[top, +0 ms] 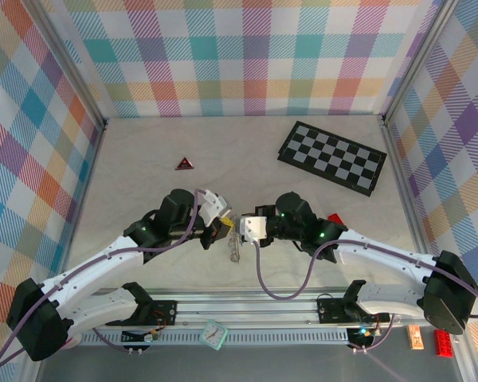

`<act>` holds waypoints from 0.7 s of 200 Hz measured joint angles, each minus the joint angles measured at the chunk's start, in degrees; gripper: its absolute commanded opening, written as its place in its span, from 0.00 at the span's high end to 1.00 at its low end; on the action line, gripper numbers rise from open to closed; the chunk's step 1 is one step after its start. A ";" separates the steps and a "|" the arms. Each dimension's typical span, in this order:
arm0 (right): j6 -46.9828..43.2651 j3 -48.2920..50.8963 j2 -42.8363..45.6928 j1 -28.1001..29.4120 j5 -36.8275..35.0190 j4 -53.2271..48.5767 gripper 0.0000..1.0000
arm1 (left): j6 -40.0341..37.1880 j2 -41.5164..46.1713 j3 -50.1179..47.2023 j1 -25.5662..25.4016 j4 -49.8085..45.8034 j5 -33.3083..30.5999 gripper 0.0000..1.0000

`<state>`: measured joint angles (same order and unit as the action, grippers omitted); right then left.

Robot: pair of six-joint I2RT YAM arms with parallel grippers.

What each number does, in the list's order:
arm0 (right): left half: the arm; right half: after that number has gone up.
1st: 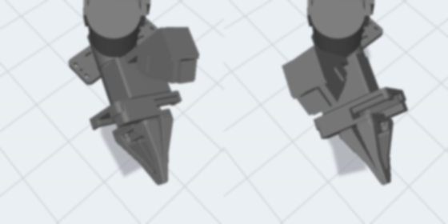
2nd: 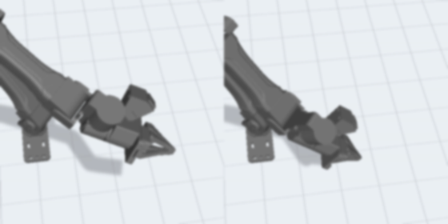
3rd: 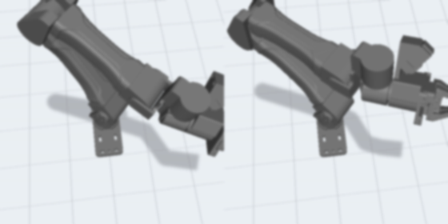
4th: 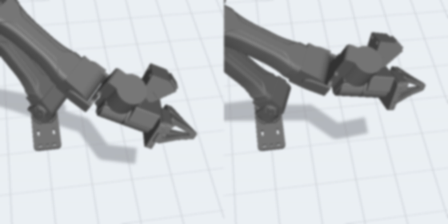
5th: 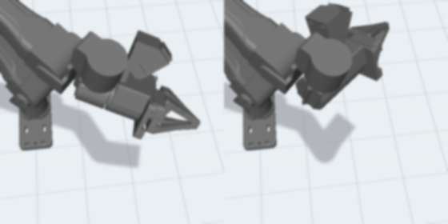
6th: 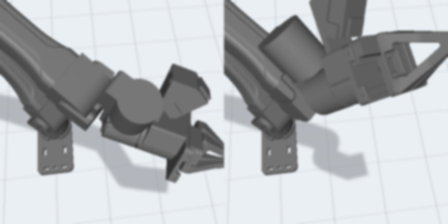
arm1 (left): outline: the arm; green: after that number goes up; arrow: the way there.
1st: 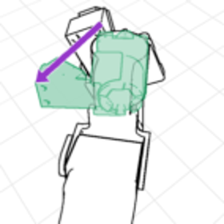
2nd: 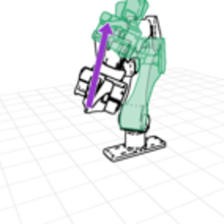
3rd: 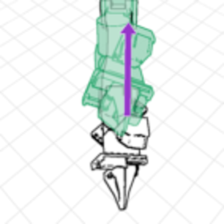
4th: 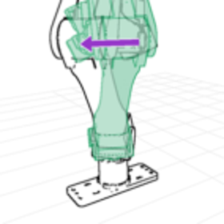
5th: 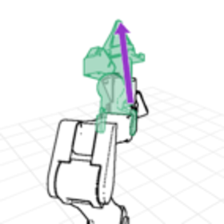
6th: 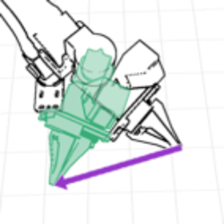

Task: Put the keys on the keyring

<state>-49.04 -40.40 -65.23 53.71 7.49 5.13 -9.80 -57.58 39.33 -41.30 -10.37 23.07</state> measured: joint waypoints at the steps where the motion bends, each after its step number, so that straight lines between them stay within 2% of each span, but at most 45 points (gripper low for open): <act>1: 0.00 0.00 0.02 0.00 0.00 0.00 1.00 | -0.02 0.00 -0.02 0.00 0.00 0.00 1.00; 140: -0.15 0.00 0.04 0.00 -0.13 -0.02 1.00 | -0.02 0.00 0.00 0.00 0.00 0.44 1.00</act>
<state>-49.19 -40.40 -65.19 53.71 7.35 5.10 -9.82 -57.58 39.33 -41.30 -10.37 23.51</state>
